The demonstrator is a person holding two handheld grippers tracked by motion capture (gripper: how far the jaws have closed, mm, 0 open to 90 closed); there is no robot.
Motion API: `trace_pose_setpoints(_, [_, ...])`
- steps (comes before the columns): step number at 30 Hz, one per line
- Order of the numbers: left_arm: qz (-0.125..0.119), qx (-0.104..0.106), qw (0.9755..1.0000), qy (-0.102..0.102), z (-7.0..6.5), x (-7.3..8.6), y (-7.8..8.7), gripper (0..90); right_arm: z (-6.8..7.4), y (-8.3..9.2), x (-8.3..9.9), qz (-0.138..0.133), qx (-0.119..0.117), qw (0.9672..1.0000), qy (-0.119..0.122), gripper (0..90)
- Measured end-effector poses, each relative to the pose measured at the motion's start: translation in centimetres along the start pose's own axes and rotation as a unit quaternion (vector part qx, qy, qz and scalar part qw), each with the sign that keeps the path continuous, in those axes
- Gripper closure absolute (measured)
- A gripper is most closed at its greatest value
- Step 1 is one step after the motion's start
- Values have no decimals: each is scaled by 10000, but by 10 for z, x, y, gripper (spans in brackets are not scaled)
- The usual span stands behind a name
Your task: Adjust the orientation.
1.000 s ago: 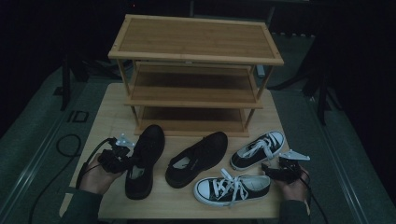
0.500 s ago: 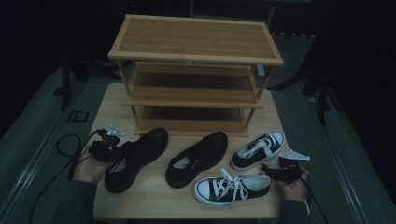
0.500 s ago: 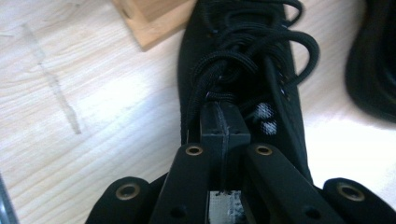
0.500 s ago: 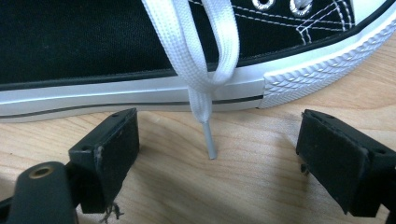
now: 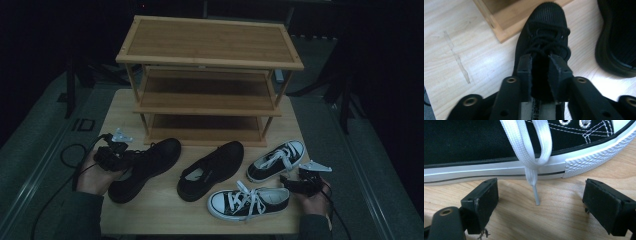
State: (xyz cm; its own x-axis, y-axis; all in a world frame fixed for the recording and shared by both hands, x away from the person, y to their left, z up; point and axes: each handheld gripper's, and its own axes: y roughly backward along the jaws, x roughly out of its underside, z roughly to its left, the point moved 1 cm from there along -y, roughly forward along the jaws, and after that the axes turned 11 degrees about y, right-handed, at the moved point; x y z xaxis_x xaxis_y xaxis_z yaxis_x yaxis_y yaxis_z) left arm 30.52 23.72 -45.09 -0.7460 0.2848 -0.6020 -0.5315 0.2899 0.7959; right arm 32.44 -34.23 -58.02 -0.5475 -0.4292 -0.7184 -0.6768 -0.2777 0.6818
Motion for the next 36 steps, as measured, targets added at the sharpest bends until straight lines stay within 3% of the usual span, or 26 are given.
trace_pose_setpoints(4, [-96, 123, 9999, 3, -3, -5, 4, 644, 0, 0, 0, 0, -1, 10000, -1, 133])
trace_pose_setpoints(5, [-123, 228, 9997, -36, -6, -8, 5, 640, 0, 0, 0, 0, -2, 10000, -1, 133])
trace_pose_setpoints(20, [-209, 627, 9976, -229, -35, -32, -3, 613, 0, 0, 0, -1, -2, 10000, -7, 133])
trace_pose_setpoints(36, [-231, 875, 9951, -400, -62, -49, -17, 602, 0, 0, 0, -5, 8, 10000, 9, 134])
